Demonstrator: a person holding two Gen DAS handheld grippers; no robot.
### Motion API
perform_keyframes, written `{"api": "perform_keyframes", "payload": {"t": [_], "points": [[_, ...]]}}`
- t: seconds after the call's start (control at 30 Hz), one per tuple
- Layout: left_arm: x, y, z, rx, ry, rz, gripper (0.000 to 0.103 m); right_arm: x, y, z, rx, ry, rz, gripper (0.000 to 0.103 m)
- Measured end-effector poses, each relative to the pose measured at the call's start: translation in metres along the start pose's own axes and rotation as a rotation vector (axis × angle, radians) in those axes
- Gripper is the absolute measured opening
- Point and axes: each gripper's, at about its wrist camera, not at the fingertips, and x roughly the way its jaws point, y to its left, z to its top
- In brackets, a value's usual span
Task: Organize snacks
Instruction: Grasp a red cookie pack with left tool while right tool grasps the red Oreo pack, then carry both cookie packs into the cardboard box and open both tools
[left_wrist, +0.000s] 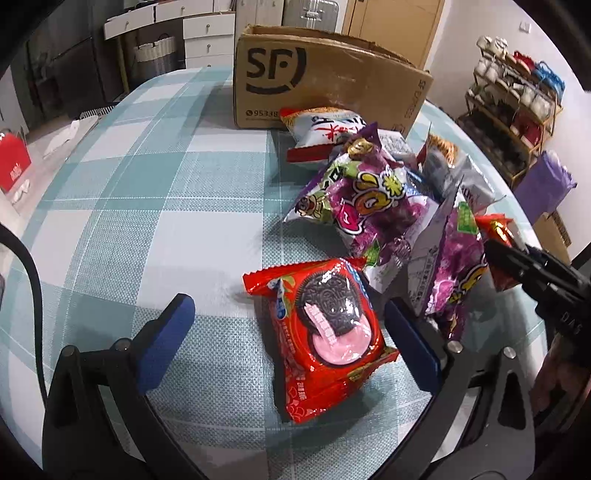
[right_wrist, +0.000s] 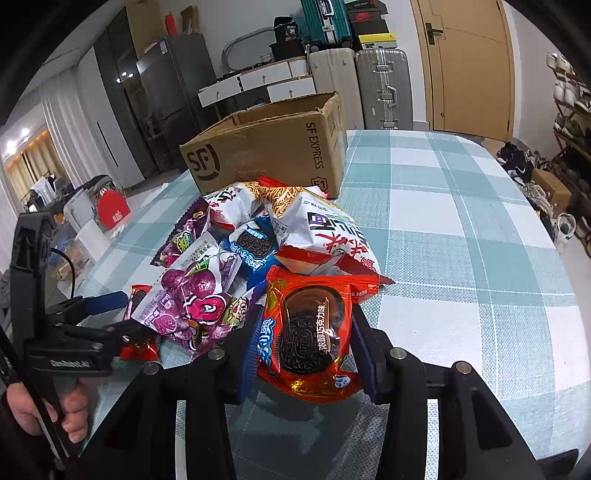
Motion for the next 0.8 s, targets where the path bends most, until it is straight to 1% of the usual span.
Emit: {"api": "perform_keyframes", "payload": {"t": [0.07, 0.1, 0.13, 0.17, 0.2, 0.23, 0.37, 0.47, 0.67, 0.8], "points": [[-0.002, 0.003, 0.001, -0.014, -0.002, -0.01, 0.095, 0.0, 0.0, 0.0, 0.005, 0.0, 0.004, 0.045], [-0.003, 0.005, 0.001, -0.021, -0.006, -0.019, 0.087, -0.001, 0.0, 0.0, 0.006, -0.001, 0.005, 0.045], [-0.005, 0.008, 0.001, -0.027, -0.012, -0.033, 0.074, -0.001, 0.0, 0.0, 0.006, -0.001, 0.005, 0.045], [-0.006, 0.009, 0.002, -0.027, -0.015, -0.038, 0.067, -0.001, 0.0, 0.0, 0.005, -0.001, 0.004, 0.045], [-0.008, 0.011, 0.002, -0.025, -0.015, -0.042, 0.049, -0.001, -0.001, 0.0, 0.005, -0.002, 0.004, 0.045], [-0.008, 0.014, 0.002, -0.022, -0.013, -0.041, 0.042, -0.001, -0.001, 0.0, 0.005, -0.003, 0.001, 0.045], [-0.013, 0.027, 0.001, -0.056, -0.005, -0.074, 0.042, -0.001, 0.0, 0.001, 0.005, -0.001, -0.009, 0.045], [-0.019, 0.033, -0.002, -0.06, -0.016, -0.074, 0.042, -0.001, 0.0, 0.001, 0.004, -0.004, -0.021, 0.045], [-0.042, 0.036, -0.005, -0.032, -0.071, -0.059, 0.042, -0.004, 0.003, 0.0, -0.006, -0.02, -0.032, 0.045], [-0.062, 0.036, -0.005, -0.009, -0.117, -0.049, 0.042, -0.007, 0.004, -0.006, 0.031, -0.001, 0.0, 0.045]]}}
